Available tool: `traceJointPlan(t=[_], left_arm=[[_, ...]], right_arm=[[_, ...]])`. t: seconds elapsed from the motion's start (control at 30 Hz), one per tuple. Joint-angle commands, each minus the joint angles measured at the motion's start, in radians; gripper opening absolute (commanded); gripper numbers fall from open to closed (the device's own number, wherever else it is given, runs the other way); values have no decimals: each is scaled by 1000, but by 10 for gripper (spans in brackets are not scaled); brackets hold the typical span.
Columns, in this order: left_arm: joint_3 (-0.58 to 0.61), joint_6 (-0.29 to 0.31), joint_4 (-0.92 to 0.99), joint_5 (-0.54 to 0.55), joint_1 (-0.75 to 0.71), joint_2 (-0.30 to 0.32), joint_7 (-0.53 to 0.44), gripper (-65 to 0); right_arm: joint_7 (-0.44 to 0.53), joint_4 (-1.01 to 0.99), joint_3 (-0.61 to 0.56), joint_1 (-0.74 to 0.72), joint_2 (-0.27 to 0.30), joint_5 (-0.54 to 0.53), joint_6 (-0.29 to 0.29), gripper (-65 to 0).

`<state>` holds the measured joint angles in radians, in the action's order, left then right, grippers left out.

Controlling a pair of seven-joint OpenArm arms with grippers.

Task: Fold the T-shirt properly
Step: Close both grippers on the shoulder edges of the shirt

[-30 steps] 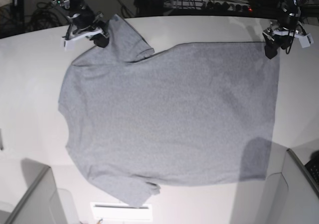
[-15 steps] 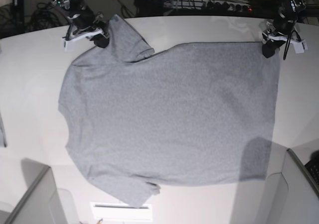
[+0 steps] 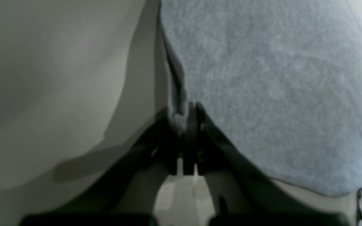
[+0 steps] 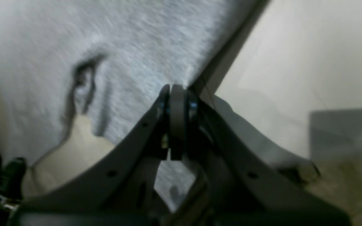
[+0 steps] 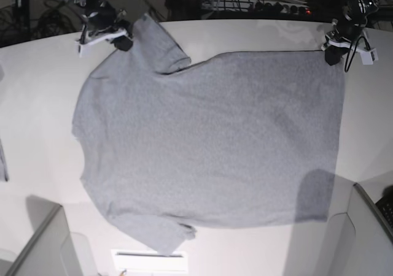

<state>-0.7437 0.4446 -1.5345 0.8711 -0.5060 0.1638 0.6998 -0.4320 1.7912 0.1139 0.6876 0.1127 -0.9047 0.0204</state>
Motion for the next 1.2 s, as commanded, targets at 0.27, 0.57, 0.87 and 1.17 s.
traceJointPlan(t=[0.27, 0.57, 0.87, 1.17], left_arm=[[-10, 4, -97, 17, -113, 13, -18, -650], [-12, 4, -165, 15, -159, 13, -19, -650], [-10, -3, -258, 15, -138, 13, -13, -650], [-1, -43, -263, -102, -72, 12, -13, -650]], right_arm=[[9, 71, 5, 56, 8, -9, -9, -650], [12, 143, 5, 93, 9, -11, -9, -650], [6, 183, 4, 57, 12, -11, -9, -650], [-92, 184, 5, -55, 8, -12, -9, -650]])
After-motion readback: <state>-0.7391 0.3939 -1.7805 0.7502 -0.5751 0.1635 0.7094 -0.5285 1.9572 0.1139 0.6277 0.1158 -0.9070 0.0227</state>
